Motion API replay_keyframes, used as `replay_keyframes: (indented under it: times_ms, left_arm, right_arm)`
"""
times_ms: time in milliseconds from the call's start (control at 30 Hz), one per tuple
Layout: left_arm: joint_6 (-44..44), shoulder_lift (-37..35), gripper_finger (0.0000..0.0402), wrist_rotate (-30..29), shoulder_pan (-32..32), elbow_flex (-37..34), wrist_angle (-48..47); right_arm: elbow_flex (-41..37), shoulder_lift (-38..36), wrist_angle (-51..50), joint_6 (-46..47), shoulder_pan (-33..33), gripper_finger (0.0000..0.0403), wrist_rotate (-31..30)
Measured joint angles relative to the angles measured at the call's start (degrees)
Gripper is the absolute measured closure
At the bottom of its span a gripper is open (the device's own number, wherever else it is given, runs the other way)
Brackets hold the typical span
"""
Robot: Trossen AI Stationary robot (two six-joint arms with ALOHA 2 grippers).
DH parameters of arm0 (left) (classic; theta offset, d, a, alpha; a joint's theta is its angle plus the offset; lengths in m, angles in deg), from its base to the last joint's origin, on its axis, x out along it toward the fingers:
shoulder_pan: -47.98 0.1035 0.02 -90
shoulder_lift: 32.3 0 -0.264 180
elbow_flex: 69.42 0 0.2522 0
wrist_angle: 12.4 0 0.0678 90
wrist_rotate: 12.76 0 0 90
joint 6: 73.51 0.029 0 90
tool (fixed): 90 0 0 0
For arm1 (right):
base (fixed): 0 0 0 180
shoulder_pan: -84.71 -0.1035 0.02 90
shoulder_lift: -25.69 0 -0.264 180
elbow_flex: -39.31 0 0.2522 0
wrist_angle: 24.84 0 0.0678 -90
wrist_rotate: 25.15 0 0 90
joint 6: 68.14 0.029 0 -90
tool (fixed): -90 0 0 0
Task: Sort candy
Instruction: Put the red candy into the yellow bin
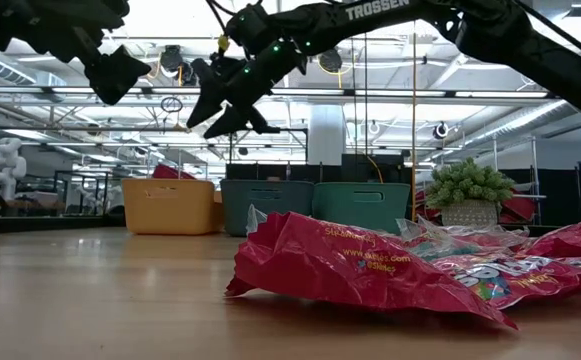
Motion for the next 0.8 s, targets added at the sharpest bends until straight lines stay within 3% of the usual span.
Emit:
replay_keyframes:
  times_ms: [500,633,800]
  left_arm:
    - [-1.41,0.00,0.0120,0.00,0.01,0.01,0.55]
    - [-1.41,0.00,0.0120,0.00,0.00,0.01,0.49]
    - [-1.41,0.00,0.0120,-0.04,-0.01,0.01,0.59]
  right_arm:
    - [0.00,-0.66,-2.53,-0.11,0.14,0.0181,-0.02]
    - [-0.07,-3.22,-10.06,-0.14,0.94,0.0181,0.02]
    - [-0.04,-8.45,-26.31,-2.86,1.47,0.0181,-0.02]
